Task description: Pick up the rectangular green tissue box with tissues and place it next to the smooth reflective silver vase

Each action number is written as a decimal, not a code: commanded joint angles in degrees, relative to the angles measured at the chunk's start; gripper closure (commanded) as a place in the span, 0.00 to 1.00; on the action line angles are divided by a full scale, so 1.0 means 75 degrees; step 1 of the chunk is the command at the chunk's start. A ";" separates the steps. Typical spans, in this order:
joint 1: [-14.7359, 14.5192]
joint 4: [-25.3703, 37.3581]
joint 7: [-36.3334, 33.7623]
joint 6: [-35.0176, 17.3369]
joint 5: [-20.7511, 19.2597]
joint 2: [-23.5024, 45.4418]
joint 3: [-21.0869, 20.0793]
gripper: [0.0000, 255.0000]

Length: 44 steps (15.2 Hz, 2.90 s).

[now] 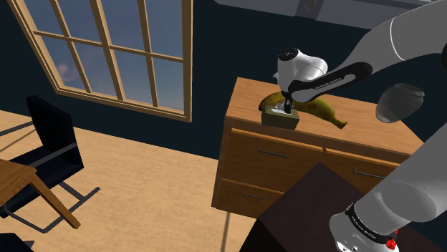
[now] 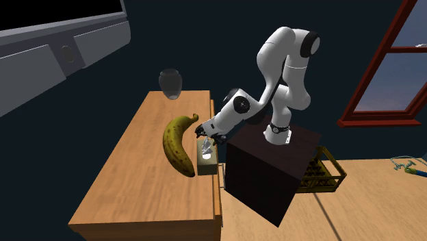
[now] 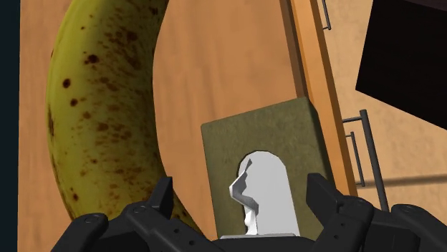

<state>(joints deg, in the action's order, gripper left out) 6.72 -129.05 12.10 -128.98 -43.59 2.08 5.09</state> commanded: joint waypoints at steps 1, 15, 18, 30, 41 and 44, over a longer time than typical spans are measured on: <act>0.0006 0.0003 -0.0003 -0.0019 -0.0009 0.0016 0.0006 0.00; 0.0005 0.0003 -0.0003 -0.0019 -0.0009 0.0016 0.0006 1.00; -0.0011 0.0090 0.0201 0.0206 0.0127 -0.0171 -0.0013 1.00; -0.0081 0.0592 0.0954 0.1141 0.0585 -0.0787 -0.0077 1.00; -0.0143 0.1261 0.1570 0.2031 0.0899 -0.1158 -0.0131 1.00; -0.0158 0.1477 0.1729 0.2278 0.0970 -0.1227 -0.0145 1.00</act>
<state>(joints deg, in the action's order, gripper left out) 5.57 -118.45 24.69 -112.48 -36.48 -6.95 4.03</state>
